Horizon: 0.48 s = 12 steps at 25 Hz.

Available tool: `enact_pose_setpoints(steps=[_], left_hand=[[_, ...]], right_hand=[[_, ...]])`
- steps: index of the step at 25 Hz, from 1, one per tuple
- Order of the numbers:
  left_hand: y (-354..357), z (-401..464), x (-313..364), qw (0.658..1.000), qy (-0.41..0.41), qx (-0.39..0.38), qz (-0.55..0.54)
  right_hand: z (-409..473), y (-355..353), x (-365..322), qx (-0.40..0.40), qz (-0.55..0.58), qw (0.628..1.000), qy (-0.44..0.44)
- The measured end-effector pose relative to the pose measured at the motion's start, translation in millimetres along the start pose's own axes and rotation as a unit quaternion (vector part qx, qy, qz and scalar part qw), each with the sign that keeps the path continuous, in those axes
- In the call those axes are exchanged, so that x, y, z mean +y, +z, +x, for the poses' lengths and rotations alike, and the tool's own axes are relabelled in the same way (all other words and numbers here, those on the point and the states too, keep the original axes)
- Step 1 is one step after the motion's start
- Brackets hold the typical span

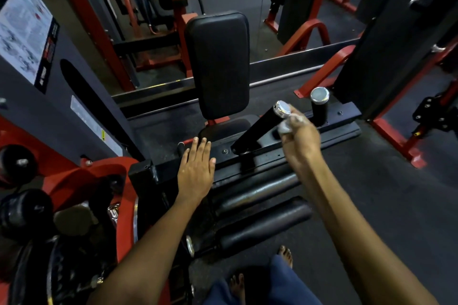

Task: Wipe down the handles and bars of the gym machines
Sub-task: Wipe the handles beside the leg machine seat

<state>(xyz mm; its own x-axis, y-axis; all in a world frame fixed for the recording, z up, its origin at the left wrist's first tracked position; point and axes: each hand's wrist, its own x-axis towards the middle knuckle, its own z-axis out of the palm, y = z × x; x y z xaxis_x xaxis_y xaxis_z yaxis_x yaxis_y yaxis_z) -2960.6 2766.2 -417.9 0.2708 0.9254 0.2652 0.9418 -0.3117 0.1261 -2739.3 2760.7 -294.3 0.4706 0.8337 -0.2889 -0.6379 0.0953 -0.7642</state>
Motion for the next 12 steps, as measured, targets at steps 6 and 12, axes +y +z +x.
enact_pose_setpoints(steps=[6, 12], left_hand=[[0, 2, 0, 1.0, 0.002, 0.0, -0.004], [1, 2, -1, 1.0, 0.009, 0.003, -0.007]], right_hand=[[-38, 2, 84, -0.01, -0.241, 0.97, -0.032], [-20, 18, 23, 0.085, -0.142, 0.982, -0.088]])
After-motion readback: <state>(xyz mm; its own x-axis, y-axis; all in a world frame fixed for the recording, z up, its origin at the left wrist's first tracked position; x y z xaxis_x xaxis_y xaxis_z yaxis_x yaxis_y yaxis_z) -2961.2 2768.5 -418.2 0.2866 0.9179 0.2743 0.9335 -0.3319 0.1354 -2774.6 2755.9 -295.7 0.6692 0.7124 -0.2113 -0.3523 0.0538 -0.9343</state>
